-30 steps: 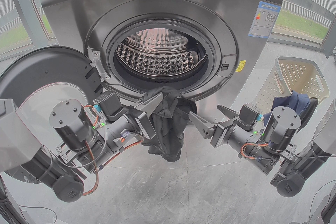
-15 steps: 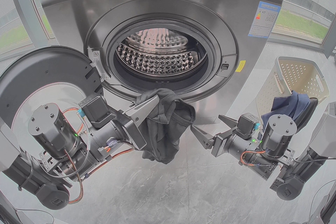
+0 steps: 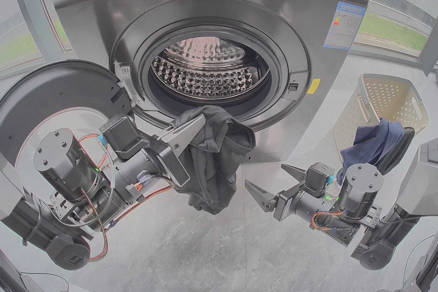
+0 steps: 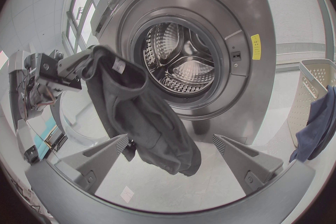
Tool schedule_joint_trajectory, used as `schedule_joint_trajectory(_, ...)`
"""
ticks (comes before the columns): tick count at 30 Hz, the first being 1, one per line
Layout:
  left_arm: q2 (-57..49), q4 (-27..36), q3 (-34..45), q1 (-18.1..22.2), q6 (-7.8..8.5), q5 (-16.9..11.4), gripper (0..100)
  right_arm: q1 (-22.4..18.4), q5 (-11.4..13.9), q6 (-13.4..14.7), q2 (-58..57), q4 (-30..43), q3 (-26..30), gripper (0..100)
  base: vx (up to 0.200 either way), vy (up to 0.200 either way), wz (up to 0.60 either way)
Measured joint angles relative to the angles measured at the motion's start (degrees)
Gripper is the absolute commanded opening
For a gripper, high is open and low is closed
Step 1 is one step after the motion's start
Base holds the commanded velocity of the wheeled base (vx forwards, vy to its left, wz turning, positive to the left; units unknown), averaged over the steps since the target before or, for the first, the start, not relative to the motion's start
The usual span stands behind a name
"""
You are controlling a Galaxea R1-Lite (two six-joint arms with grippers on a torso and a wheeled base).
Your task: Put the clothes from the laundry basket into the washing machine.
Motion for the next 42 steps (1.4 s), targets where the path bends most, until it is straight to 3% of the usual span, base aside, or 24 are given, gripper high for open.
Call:
schedule_joint_trajectory(5,0.0,0.0,-0.4,0.1,-0.02,0.1,0,1.4,1.8,0.0,0.2,-0.2,0.5,100,0.0,0.0,0.0)
schedule_joint_trajectory(18,-0.2,0.0,-0.5,0.3,0.13,0.0,0,5.0,1.9,0.3,2.1,-0.1,-4.9,100,0.0,0.0,0.0)
schedule_joint_trajectory(30,-0.7,0.0,-0.2,0.3,0.18,0.0,0,1.0,1.8,-0.1,10.6,-0.1,-18.4,100,0.0,0.0,0.0)
schedule_joint_trajectory(42,-1.2,0.1,0.2,-0.1,0.3,-0.1,0,-1.5,1.7,-0.3,14.2,-0.1,-22.6,100,0.0,0.0,0.0)
